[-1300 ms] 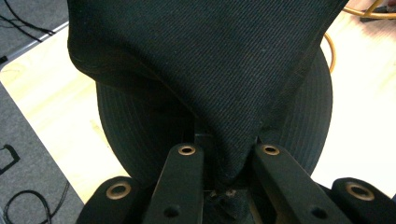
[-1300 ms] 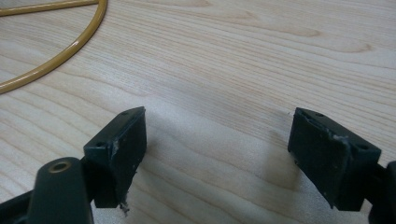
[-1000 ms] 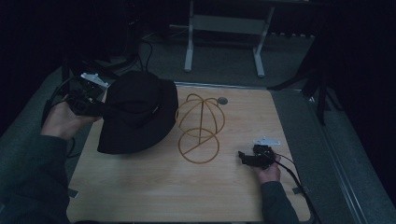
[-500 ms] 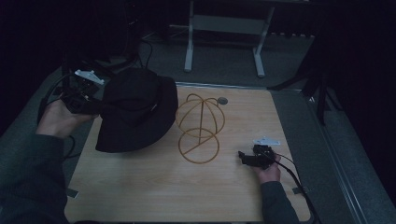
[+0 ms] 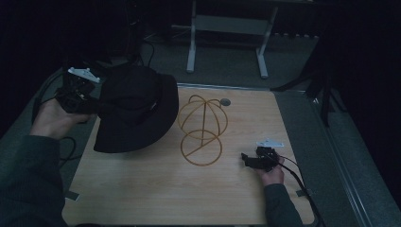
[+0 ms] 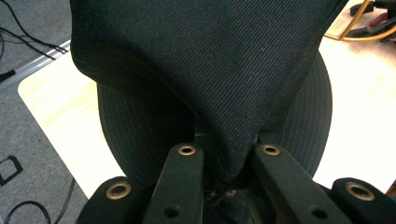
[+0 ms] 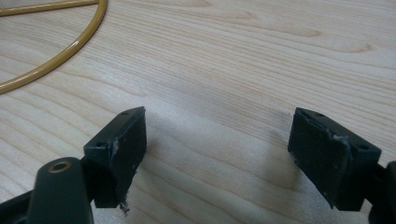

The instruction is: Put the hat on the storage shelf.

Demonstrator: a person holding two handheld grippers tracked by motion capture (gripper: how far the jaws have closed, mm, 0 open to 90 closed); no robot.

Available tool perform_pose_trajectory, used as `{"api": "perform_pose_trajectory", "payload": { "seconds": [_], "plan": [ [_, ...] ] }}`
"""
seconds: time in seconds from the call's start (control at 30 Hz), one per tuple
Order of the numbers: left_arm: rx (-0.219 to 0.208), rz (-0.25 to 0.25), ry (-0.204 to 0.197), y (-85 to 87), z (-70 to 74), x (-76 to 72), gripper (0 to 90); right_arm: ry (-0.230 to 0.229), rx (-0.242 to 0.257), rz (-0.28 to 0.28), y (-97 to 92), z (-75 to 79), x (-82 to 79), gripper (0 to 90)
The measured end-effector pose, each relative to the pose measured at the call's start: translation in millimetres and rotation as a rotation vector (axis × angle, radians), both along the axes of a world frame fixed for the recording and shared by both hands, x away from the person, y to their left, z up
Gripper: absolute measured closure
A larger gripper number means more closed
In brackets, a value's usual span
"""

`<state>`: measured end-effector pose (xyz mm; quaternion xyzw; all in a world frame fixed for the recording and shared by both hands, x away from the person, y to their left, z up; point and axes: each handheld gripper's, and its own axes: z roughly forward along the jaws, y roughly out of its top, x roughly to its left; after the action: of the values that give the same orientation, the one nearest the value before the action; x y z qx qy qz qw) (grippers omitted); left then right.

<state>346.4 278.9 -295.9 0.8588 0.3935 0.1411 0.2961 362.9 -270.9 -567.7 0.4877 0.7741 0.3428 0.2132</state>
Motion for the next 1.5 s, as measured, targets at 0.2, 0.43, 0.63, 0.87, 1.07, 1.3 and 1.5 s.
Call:
{"api": "perform_pose_trajectory", "payload": {
  "seconds": [0.2, 0.43, 0.63, 0.87, 1.07, 1.3, 1.5],
  "plan": [
    [-0.012, -0.006, -0.003, 1.4, 3.7, -1.7, 86.3, 0.0, 0.0, 0.0, 0.0, 0.0, 0.0, 19.3],
    [-0.024, -0.016, -0.009, 1.5, 7.8, -3.1, 86.3, 0.0, -0.001, 0.0, 0.0, 0.1, 0.0, 19.2],
    [-0.034, -0.036, -0.011, 0.3, 10.4, -4.7, 86.3, 0.0, -0.001, 0.0, 0.0, 0.1, 0.0, 19.3],
    [-0.036, -0.048, -0.012, -0.4, 12.6, -6.0, 86.3, 0.0, -0.001, 0.0, 0.0, 0.1, 0.0, 19.3],
    [-0.047, -0.062, -0.016, -0.3, 15.3, -8.0, 86.3, 0.0, -0.001, 0.0, -0.1, 0.1, 0.0, 19.3],
    [-0.062, -0.082, -0.023, -0.3, 19.9, -10.6, 86.3, 0.0, -0.001, 0.0, -0.1, 0.0, 0.0, 19.2],
    [-0.069, -0.095, -0.028, -0.3, 23.7, -12.7, 86.3, 0.0, -0.001, 0.0, 0.0, 0.0, 0.0, 19.3]
  ]
}}
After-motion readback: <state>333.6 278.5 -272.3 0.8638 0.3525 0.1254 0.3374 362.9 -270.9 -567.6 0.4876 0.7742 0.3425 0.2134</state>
